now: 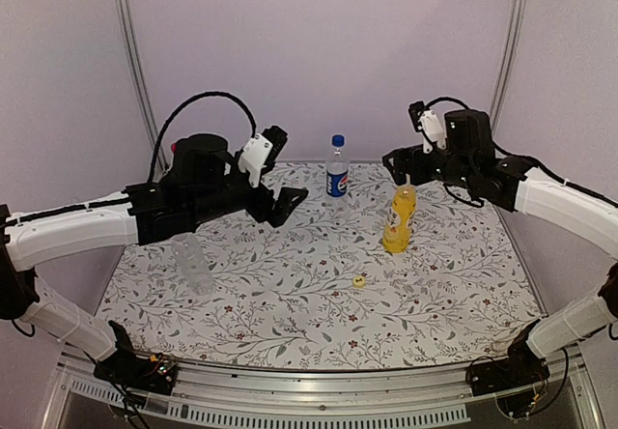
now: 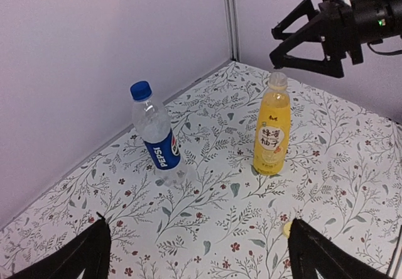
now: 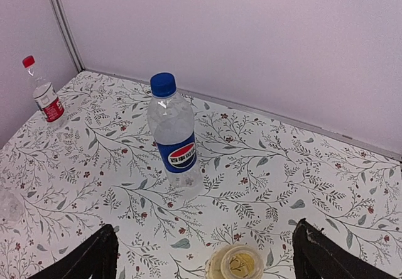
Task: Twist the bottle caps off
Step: Pick up the plastic bottle from the corner of the board.
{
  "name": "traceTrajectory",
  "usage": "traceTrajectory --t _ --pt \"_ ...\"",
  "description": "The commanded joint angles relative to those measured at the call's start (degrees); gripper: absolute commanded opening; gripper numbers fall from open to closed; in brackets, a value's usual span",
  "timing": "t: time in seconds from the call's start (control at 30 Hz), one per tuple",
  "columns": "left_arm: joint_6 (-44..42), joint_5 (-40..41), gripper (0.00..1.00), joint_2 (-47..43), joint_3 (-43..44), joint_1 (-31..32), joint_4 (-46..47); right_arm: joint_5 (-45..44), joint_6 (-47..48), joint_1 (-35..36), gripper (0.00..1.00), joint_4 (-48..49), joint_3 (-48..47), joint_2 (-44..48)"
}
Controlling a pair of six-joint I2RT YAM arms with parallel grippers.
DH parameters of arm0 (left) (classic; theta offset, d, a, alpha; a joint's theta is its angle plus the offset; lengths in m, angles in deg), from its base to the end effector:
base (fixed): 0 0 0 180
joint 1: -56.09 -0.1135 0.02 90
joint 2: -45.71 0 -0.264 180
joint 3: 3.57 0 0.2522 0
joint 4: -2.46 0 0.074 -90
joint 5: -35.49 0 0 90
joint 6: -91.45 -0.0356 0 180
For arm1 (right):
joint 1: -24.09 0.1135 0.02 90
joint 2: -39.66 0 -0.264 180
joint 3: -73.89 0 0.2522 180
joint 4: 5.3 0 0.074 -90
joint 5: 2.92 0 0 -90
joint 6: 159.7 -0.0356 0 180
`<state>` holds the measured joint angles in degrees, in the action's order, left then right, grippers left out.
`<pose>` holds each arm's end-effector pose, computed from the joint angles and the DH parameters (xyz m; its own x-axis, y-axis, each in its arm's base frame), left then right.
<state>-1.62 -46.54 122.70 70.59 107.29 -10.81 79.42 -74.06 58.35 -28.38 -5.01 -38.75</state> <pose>0.2028 -0.2443 0.3280 -0.1367 0.2546 -0.9573 0.6967 0.7118 0.0899 0.2672 0.1762 0.3323 -0.3512 -0.1481 -0.9245 -0.4308 0.9023 0.0191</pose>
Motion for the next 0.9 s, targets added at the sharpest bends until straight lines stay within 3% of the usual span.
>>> traceTrajectory --t 0.0,0.53,0.87 --pt "1.3 -1.6 0.97 1.1 0.6 -0.7 -1.6 0.8 2.2 0.8 0.95 -1.4 -6.3 -2.6" --pt "2.2 -2.5 0.97 1.7 -0.8 -1.3 0.7 3.3 3.7 1.8 0.88 -4.1 -34.2 -29.4" --pt "1.9 -3.6 0.97 1.6 -1.0 -1.2 0.6 2.8 5.7 1.9 0.8 -0.8 -40.8 -41.0"
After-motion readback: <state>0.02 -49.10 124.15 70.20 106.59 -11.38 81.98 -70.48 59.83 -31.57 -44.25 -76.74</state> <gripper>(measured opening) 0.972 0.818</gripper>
